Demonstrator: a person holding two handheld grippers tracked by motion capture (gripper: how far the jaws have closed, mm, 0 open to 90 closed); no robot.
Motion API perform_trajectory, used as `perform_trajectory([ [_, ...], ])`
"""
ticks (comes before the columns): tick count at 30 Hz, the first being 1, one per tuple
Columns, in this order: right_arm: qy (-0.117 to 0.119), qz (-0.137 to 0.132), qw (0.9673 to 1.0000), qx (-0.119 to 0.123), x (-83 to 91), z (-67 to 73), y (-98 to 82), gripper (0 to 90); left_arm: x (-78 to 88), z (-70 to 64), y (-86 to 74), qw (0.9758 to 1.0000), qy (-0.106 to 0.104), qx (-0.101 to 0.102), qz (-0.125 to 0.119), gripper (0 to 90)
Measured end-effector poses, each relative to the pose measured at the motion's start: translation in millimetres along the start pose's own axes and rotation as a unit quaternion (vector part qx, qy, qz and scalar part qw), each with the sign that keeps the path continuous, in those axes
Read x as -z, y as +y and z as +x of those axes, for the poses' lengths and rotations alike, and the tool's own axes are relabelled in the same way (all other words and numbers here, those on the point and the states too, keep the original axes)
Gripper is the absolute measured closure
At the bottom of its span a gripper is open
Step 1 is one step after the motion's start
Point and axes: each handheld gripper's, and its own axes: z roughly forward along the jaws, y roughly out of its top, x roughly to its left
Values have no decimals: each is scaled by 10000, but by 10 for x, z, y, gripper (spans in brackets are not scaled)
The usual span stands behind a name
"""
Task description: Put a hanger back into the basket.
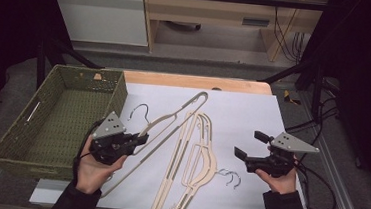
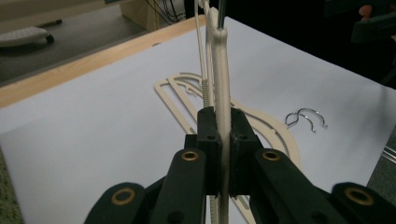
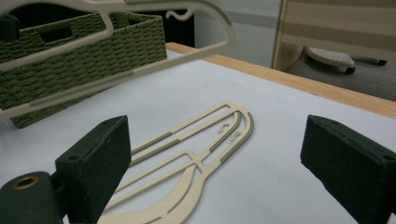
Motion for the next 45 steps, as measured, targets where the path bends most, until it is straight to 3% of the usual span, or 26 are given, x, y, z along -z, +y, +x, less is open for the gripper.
perform_trajectory([
  [8,-61,-62,10000,14,26,14,18,63,251,127,290,9992,172,-356,-38,855],
  [12,-69,-49,10000,6,18,15,18,61,385,237,405,9988,129,-468,-84,856],
  [22,-139,-98,9999,19,29,13,20,49,664,616,560,9985,280,-457,-50,855],
  [24,-129,-95,9999,16,29,14,18,48,723,742,563,9986,322,-406,-87,855],
  [25,-130,-86,9999,15,28,15,18,48,723,742,563,9986,322,-406,-87,855],
  [29,-137,-71,9999,28,27,10,14,48,824,1006,507,9984,439,-334,-99,855],
  [33,-145,-76,9999,29,22,7,9,50,872,1217,421,9973,674,-271,66,855],
  [34,-145,-76,9999,29,22,7,9,50,872,1217,421,9973,674,-271,66,855],
  [37,-152,-56,9999,28,7,8,4,51,923,1405,324,9972,708,-167,154,856],
  [45,-133,-1,9999,54,-12,4,-6,53,1063,1718,188,9957,887,-195,188,855],
])
